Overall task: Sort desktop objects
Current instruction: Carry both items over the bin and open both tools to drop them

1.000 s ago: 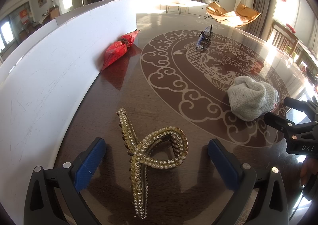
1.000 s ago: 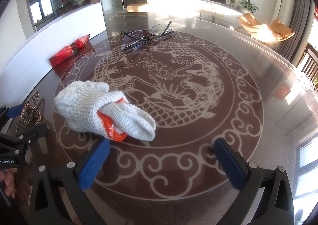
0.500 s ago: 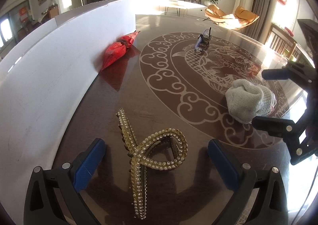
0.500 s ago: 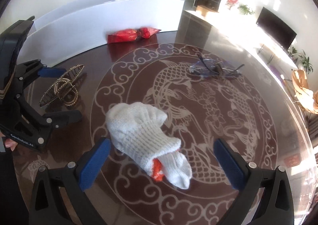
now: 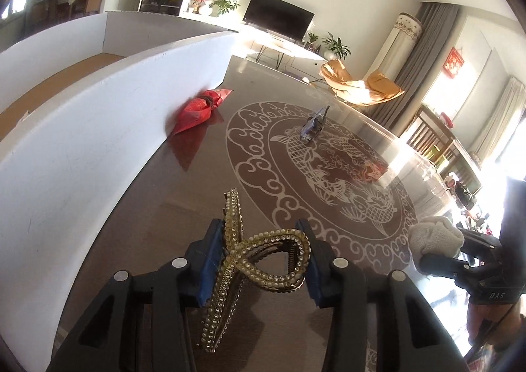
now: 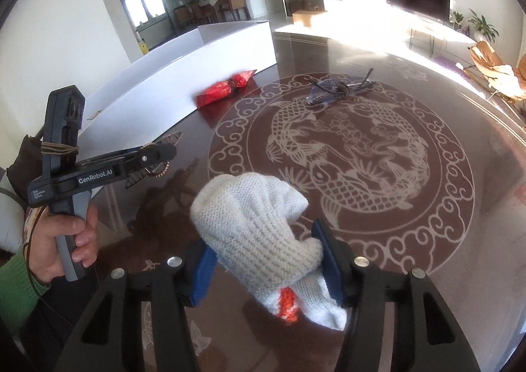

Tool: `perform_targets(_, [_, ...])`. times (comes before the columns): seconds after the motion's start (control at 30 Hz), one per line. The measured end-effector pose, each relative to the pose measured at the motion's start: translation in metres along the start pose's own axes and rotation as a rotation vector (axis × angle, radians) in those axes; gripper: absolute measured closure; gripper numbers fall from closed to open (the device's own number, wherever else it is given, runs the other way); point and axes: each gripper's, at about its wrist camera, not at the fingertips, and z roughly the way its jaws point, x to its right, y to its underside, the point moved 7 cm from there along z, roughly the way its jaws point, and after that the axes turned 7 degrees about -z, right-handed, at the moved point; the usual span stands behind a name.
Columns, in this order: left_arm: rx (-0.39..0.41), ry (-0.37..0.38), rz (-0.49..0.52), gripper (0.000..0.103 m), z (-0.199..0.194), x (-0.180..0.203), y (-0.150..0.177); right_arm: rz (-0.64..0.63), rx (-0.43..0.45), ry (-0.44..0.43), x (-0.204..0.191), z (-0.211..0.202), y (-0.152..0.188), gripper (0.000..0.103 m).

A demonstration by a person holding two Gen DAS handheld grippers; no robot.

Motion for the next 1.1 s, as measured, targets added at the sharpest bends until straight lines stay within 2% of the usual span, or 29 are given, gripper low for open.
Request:
perform_targets(0.1, [0.026, 0.026, 0.030, 0.059, -0.019, 0.015, 0.002, 0.023, 0.012, 0.021, 0.006, -0.013, 0.011, 0.047])
perform_targets(0.17, [0.033, 0.057, 0.014, 0.059, -0.035, 0.021, 0.001, 0.023, 0.027, 0.020, 0.003, -0.018, 0.006, 0.047])
perform_targets(0.27, [0.057, 0.105, -0.037, 0.059, -0.069, 0.020, -0.015, -0.011, 0.065, -0.001, -0.013, -0.023, -0.021, 0.047])
perform_targets(0.33, [0.101, 0.098, -0.036, 0.059, -0.097, 0.013, -0.037, -0.051, 0.101, -0.029, -0.033, -0.022, -0.051, 0.047])
perform_targets(0.43, [0.168, 0.020, -0.035, 0.059, -0.138, -0.018, -0.076, -0.122, 0.163, -0.077, -0.075, -0.012, -0.108, 0.047])
perform_targets(0.53, [0.209, -0.112, -0.061, 0.059, -0.163, -0.072, -0.112, -0.162, 0.213, -0.160, -0.127, 0.003, -0.168, 0.046])
perform_targets(0.67, [0.150, -0.284, -0.144, 0.059, -0.164, -0.155, -0.138, -0.179, 0.217, -0.285, -0.201, 0.043, -0.235, 0.046])
perform_targets(0.73, [0.107, -0.357, -0.171, 0.059, -0.158, -0.190, -0.140, -0.178, 0.169, -0.323, -0.232, 0.074, -0.257, 0.046])
perform_targets(0.83, [0.057, -0.405, -0.199, 0.059, -0.145, -0.221, -0.136, -0.158, 0.090, -0.335, -0.263, 0.126, -0.277, 0.046])
perform_targets(0.93, [-0.006, -0.471, -0.216, 0.058, -0.128, -0.242, -0.126, -0.115, 0.006, -0.353, -0.280, 0.172, -0.283, 0.040])
perform_targets(0.97, [-0.022, -0.502, -0.230, 0.057, -0.124, -0.249, -0.123, -0.095, -0.019, -0.364, -0.282, 0.183, -0.283, 0.030])
perform_targets(1.0, [-0.037, -0.526, -0.245, 0.051, -0.122, -0.254, -0.119, -0.077, -0.033, -0.368, -0.282, 0.191, -0.281, 0.019])
perform_targets(1.03, [-0.046, -0.544, -0.260, 0.037, -0.121, -0.259, -0.116, -0.060, -0.033, -0.373, -0.282, 0.194, -0.281, 0.016])
perform_targets(1.1, [-0.028, -0.558, -0.275, 0.031, -0.125, -0.262, -0.110, -0.031, -0.006, -0.385, -0.275, 0.190, -0.280, 0.014])
